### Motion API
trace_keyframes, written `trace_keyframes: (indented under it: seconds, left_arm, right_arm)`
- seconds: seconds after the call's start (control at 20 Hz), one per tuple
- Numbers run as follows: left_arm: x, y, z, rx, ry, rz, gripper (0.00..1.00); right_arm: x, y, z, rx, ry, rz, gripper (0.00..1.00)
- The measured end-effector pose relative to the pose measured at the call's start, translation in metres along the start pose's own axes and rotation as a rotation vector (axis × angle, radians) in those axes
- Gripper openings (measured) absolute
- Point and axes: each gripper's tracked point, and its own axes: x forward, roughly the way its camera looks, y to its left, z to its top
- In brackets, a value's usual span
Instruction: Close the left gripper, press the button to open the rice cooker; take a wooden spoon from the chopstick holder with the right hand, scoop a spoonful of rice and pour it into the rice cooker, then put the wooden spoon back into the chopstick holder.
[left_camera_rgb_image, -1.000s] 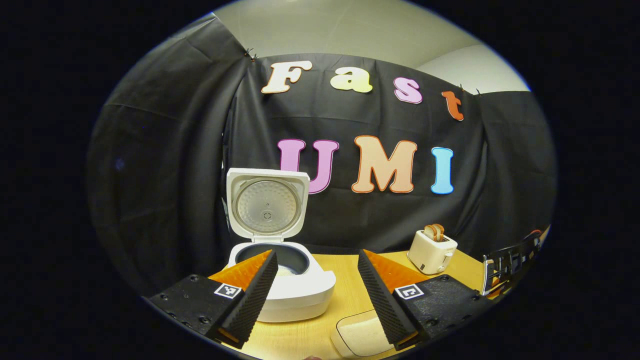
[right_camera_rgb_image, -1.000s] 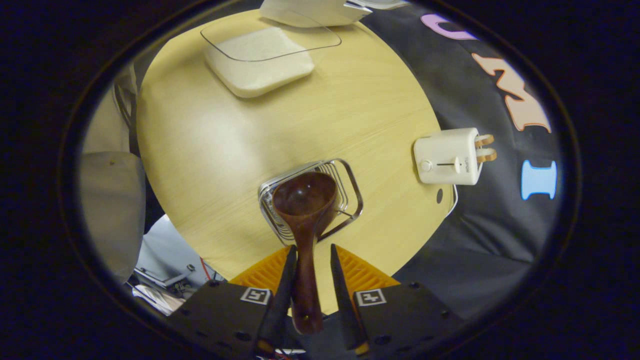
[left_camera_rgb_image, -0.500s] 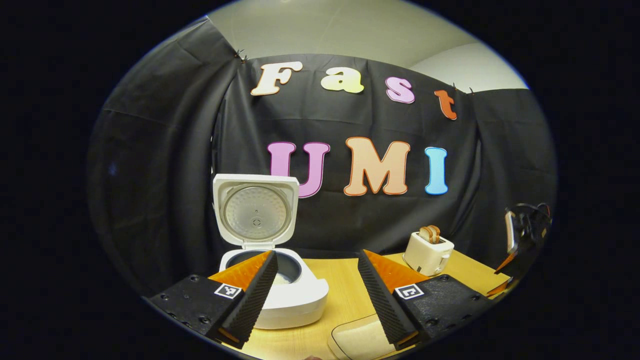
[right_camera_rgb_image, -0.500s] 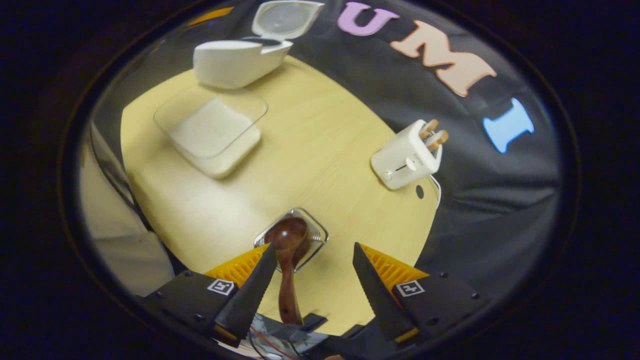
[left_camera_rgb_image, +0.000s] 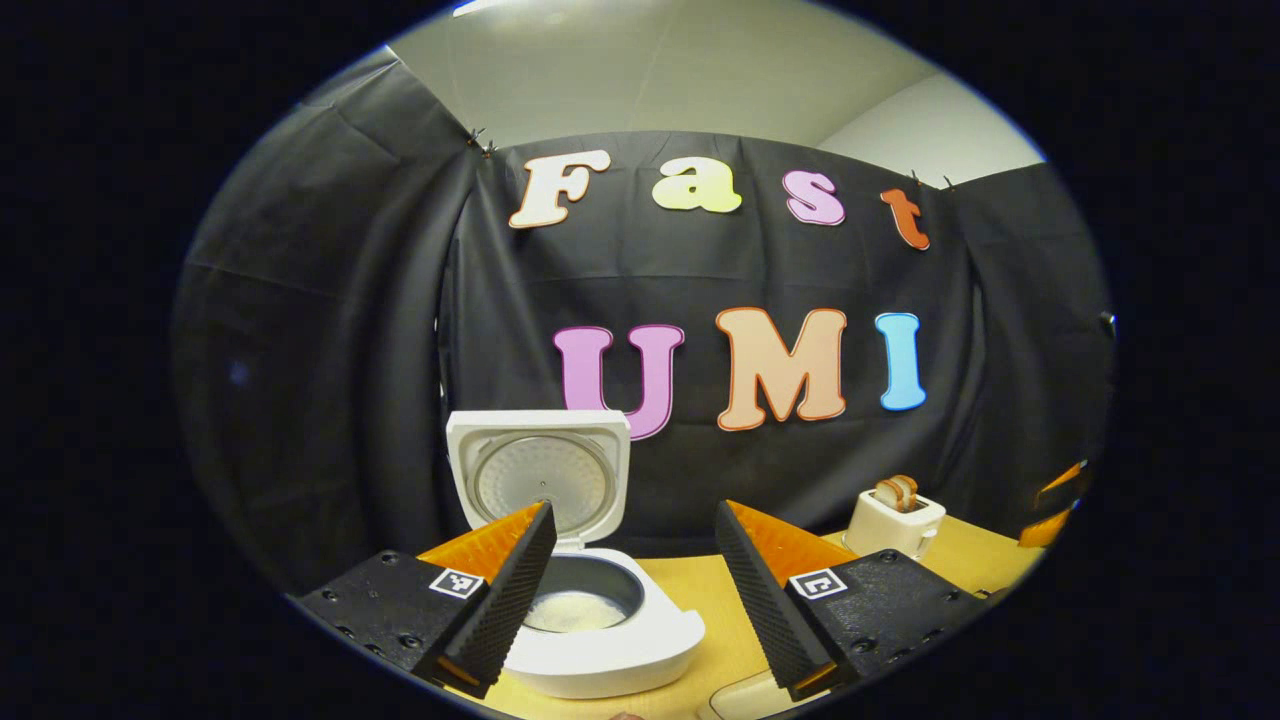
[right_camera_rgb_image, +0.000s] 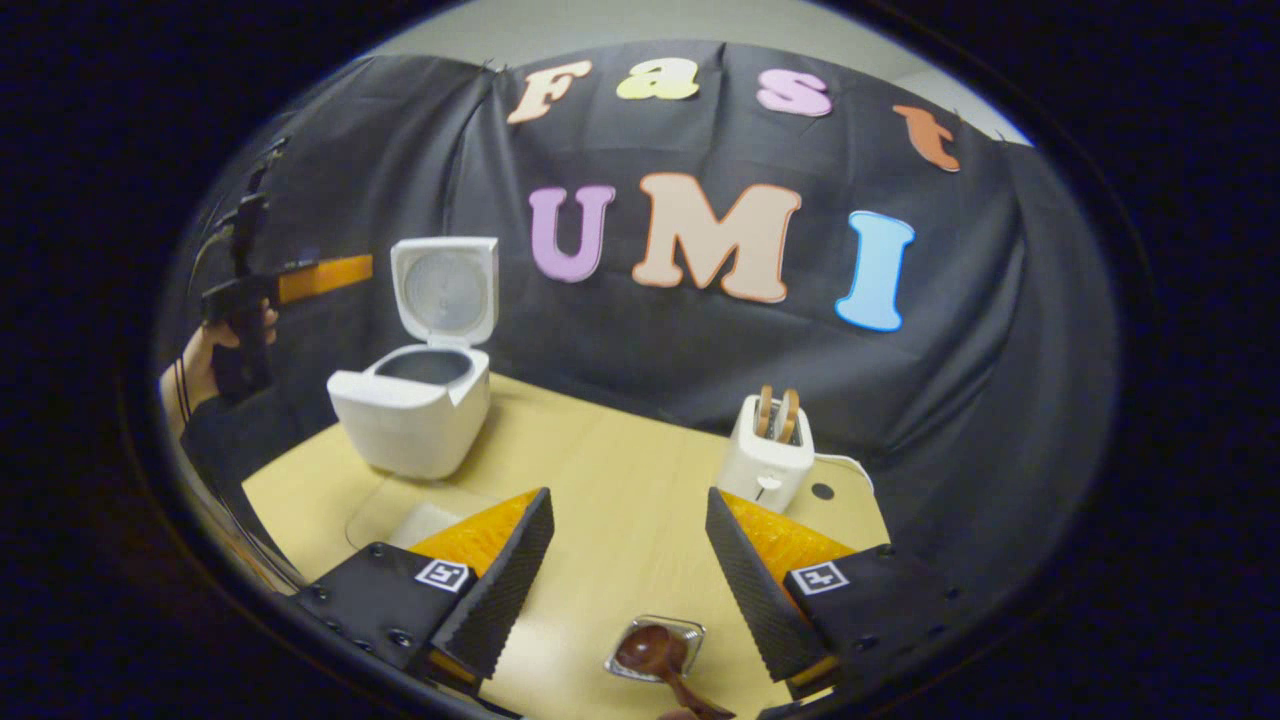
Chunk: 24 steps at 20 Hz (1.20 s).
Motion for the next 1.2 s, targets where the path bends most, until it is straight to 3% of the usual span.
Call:
trace_keyframes:
  seconds: [0.15,0.3,0.35,0.4,0.55,0.65,0.7,0.75,0.8,1.05,1.2]
  left_arm:
    - [0.016,0.013,0.016,0.008,-0.031,0.026,0.94]
    - [0.038,0.034,0.030,0.007,-0.041,0.064,0.94]
    - [0.046,0.040,0.035,-0.001,-0.047,0.071,0.92]
    - [0.054,0.046,0.040,-0.006,-0.050,0.079,0.92]
    - [0.083,0.069,0.051,0.012,-0.065,0.114,0.94]
    - [0.104,0.082,0.055,0.040,-0.062,0.131,0.92]
    - [0.114,0.089,0.057,0.045,-0.067,0.140,0.91]
    - [0.123,0.095,0.059,0.043,-0.071,0.146,0.94]
    - [0.133,0.099,0.058,0.037,-0.069,0.150,0.94]
    - [0.185,0.122,0.048,-0.041,-0.031,0.164,0.91]
    - [0.214,0.138,0.044,-0.023,-0.011,0.180,0.93]
  right_arm:
    - [-0.008,-0.003,0.045,0.069,-0.177,-0.066,1.00]
    - [-0.013,0.004,0.054,0.143,-0.239,-0.078,1.00]
    - [-0.013,0.003,0.055,0.159,-0.238,-0.088,1.00]
    - [-0.016,0.001,0.051,0.172,-0.234,-0.105,0.94]
    - [-0.021,0.002,0.039,0.204,-0.201,-0.135,1.00]
    - [-0.021,0.003,0.034,0.217,-0.189,-0.145,1.00]
    - [-0.019,0.003,0.033,0.223,-0.187,-0.153,0.94]
    - [-0.019,0.003,0.033,0.226,-0.189,-0.159,0.94]
    - [-0.019,0.004,0.033,0.221,-0.188,-0.165,0.99]
    - [-0.022,0.008,0.029,0.159,-0.172,-0.202,0.96]
    - [-0.025,0.013,0.024,0.146,-0.157,-0.222,0.97]
